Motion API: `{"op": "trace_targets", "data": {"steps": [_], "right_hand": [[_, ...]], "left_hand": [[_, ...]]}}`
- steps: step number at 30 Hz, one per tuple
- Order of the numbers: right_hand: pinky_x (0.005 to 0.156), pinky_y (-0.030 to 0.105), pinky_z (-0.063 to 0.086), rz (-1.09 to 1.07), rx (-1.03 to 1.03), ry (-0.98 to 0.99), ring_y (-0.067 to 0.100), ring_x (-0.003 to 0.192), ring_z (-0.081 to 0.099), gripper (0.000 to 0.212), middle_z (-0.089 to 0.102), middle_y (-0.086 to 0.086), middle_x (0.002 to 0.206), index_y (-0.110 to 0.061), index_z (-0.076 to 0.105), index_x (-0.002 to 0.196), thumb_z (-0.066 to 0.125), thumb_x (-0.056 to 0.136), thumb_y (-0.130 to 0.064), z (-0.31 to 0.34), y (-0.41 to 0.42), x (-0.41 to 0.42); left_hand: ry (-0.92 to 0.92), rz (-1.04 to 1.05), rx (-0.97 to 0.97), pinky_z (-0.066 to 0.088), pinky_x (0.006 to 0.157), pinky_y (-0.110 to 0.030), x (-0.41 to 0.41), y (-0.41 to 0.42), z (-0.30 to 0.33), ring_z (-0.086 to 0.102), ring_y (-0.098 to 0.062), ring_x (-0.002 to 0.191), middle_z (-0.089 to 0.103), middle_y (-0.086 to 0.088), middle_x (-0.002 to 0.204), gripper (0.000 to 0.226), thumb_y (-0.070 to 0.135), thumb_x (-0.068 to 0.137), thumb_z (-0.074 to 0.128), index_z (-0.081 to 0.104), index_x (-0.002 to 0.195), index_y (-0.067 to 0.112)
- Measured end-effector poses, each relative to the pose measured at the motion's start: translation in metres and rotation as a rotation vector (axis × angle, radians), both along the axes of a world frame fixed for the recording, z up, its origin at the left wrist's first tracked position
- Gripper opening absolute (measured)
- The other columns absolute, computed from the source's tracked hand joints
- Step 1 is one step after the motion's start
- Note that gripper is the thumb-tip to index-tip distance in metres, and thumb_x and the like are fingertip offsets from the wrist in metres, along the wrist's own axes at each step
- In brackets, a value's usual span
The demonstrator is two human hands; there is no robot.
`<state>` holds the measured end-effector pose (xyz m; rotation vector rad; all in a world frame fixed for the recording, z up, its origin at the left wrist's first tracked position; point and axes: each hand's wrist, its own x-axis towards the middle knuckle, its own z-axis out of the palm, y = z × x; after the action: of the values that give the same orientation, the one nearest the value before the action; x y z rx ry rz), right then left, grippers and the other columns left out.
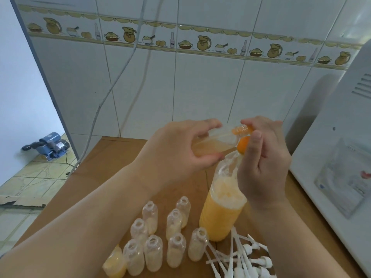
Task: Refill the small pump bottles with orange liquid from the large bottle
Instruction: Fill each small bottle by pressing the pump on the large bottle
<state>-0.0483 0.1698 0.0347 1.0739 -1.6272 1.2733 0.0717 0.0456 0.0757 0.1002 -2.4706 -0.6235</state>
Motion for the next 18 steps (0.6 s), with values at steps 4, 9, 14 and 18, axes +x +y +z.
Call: {"op": "trace_targets", "data": {"steps": [4, 9, 14, 18], "right_hand": [[0.103, 0.051, 0.036, -0.033, 0.063, -0.045, 0.022, 0.099, 0.059, 0.041, 0.065, 0.009, 0.096, 0.001, 0.064, 0.100, 0.029, 0.099, -0.021, -0.004, -0.002, -0.001], [0.096, 0.051, 0.042, 0.015, 0.038, -0.029, 0.011, 0.102, 0.053, 0.044, 0.058, -0.001, 0.099, 0.000, 0.064, 0.103, 0.026, 0.098, -0.021, 0.014, -0.001, 0.003], [0.088, 0.058, 0.044, 0.033, -0.009, -0.039, 0.012, 0.099, 0.054, 0.036, 0.057, -0.001, 0.098, 0.001, 0.063, 0.101, 0.032, 0.098, -0.017, -0.001, -0.005, 0.005], [0.091, 0.056, 0.044, 0.032, 0.036, -0.070, 0.010, 0.101, 0.053, 0.039, 0.057, -0.003, 0.100, -0.002, 0.064, 0.104, 0.031, 0.098, -0.022, -0.004, -0.002, 0.006]], "left_hand": [[-0.004, 0.017, 0.022, 0.050, 0.085, -0.025, 0.001, 0.003, -0.006, 0.053, 0.006, 0.088, 0.053, 0.023, 0.096, 0.058, 0.049, 0.077, 0.067, 0.053, 0.131, 0.034], [0.041, 0.018, 0.037, 0.052, 0.085, -0.028, 0.003, 0.000, 0.003, 0.057, 0.002, 0.090, 0.057, 0.020, 0.098, 0.057, 0.049, 0.077, 0.069, 0.053, 0.130, 0.033], [0.013, 0.019, 0.014, 0.051, 0.083, -0.021, 0.005, 0.004, -0.002, 0.057, 0.004, 0.089, 0.056, 0.024, 0.097, 0.056, 0.050, 0.077, 0.068, 0.054, 0.129, 0.033], [-0.019, 0.021, 0.019, 0.051, 0.086, -0.027, 0.006, 0.006, -0.005, 0.056, 0.002, 0.090, 0.056, 0.021, 0.098, 0.056, 0.049, 0.077, 0.068, 0.053, 0.129, 0.032]]}}
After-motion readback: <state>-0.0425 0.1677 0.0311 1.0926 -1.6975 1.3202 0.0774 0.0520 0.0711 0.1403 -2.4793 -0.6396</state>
